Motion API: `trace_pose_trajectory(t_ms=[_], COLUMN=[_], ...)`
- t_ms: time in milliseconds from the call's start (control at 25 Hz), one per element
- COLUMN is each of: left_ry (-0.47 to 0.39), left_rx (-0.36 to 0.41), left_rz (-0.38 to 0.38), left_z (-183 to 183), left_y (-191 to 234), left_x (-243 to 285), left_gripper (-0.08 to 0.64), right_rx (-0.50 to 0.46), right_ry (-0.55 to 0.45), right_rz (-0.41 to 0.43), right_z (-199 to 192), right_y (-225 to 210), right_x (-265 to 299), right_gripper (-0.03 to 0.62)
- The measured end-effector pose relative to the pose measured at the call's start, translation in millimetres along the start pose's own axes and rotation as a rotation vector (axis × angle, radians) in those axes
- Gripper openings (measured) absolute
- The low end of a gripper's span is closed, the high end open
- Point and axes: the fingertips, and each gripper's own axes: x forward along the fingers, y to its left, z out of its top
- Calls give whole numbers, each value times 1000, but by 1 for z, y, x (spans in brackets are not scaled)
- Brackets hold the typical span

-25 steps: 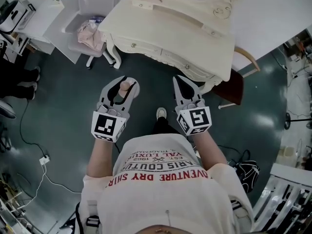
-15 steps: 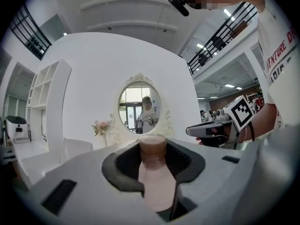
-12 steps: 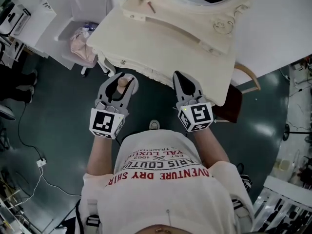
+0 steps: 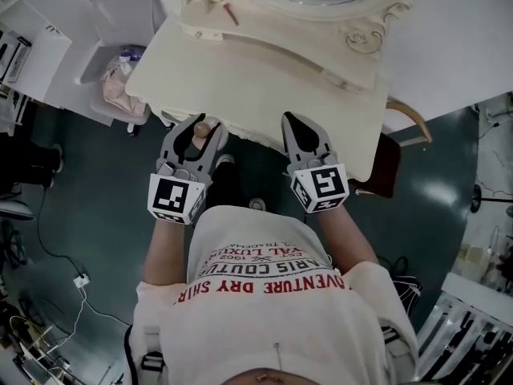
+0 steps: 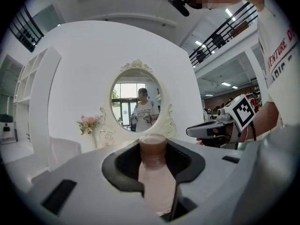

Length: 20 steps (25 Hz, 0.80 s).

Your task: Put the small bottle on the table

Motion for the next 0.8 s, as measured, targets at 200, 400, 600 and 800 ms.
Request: trace_pose_trajectory(t_ms=[200, 400, 600, 800], left_ry=[1, -4, 20, 53], left_rx=[2, 22, 35, 31], left_rz=[-86, -193, -282, -368], left_z=[-4, 0, -22, -53], left_y=[36, 80, 121, 142], left_x=[50, 103, 151, 199], left_gripper=[138, 138, 138, 138], right_rx=[8, 2, 40, 57], right_ry=[22, 47, 40, 64], right_rz=[-67, -154, -208, -270], right_z=[-4, -8, -12, -26], right_y=[-25, -49, -63, -82], right_x=[47, 96, 144, 181], right_gripper=[-2, -2, -2, -1])
